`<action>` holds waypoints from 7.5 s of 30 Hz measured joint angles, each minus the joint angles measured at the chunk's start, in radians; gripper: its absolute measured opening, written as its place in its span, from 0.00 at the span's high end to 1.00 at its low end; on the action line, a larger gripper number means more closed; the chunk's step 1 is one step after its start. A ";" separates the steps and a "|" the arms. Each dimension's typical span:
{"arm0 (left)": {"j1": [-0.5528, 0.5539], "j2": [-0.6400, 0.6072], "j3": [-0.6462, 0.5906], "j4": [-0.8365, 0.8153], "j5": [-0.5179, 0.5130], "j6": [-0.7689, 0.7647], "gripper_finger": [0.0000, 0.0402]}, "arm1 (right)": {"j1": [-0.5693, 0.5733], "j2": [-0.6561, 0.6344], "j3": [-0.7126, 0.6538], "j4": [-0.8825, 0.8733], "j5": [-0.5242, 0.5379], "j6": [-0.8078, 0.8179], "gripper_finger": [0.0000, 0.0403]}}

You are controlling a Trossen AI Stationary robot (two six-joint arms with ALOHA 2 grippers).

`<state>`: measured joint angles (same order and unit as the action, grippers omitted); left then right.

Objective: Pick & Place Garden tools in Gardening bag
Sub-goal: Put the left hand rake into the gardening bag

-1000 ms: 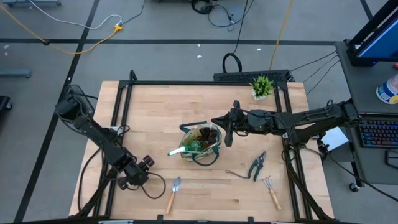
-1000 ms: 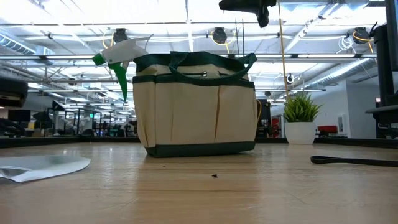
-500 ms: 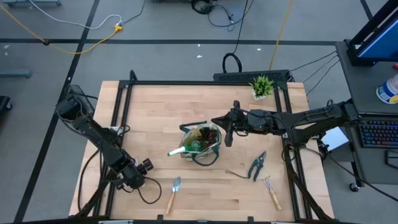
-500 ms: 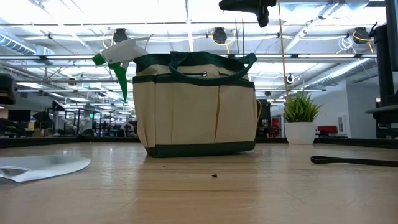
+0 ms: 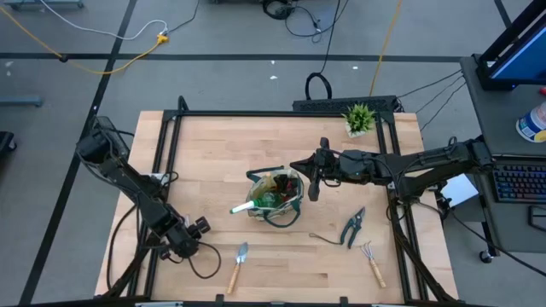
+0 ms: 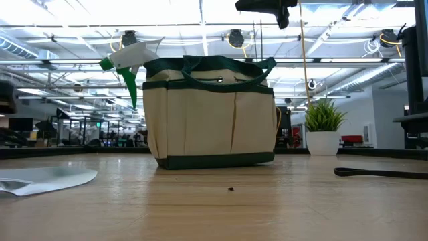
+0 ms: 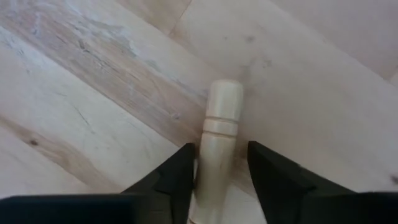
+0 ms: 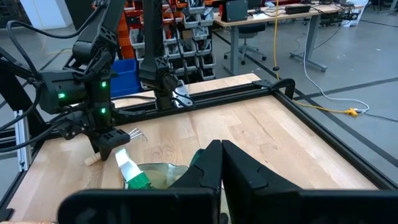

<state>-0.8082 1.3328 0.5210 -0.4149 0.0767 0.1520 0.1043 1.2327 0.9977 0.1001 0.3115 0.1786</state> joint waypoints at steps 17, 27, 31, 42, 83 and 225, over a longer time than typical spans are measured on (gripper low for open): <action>0.095 0.005 0.015 0.085 -0.165 -0.067 0.83 | 0.000 0.000 0.000 0.000 0.000 0.001 1.00; 0.183 0.003 0.257 -0.169 -0.142 -0.078 0.83 | 0.000 0.000 0.000 0.001 0.000 0.018 1.00; 0.205 0.003 0.371 -0.209 -0.069 -0.079 0.83 | 0.000 0.000 0.000 0.001 0.000 0.017 1.00; 0.247 0.003 0.582 -0.218 -0.051 -0.207 0.83 | 0.000 0.000 0.000 0.002 0.000 -0.047 1.00; 0.402 0.156 0.763 0.718 -0.943 -0.181 0.83 | -0.007 -0.032 0.002 0.427 -0.447 -0.139 0.95; 0.396 -0.060 0.762 -0.083 -0.882 -0.659 0.27 | -0.253 0.497 0.002 0.834 -0.385 0.171 0.86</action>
<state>-0.4120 1.2728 1.2827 -0.4976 -0.8051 -0.5072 -0.1483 1.7298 0.9993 0.9337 -0.0732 0.3500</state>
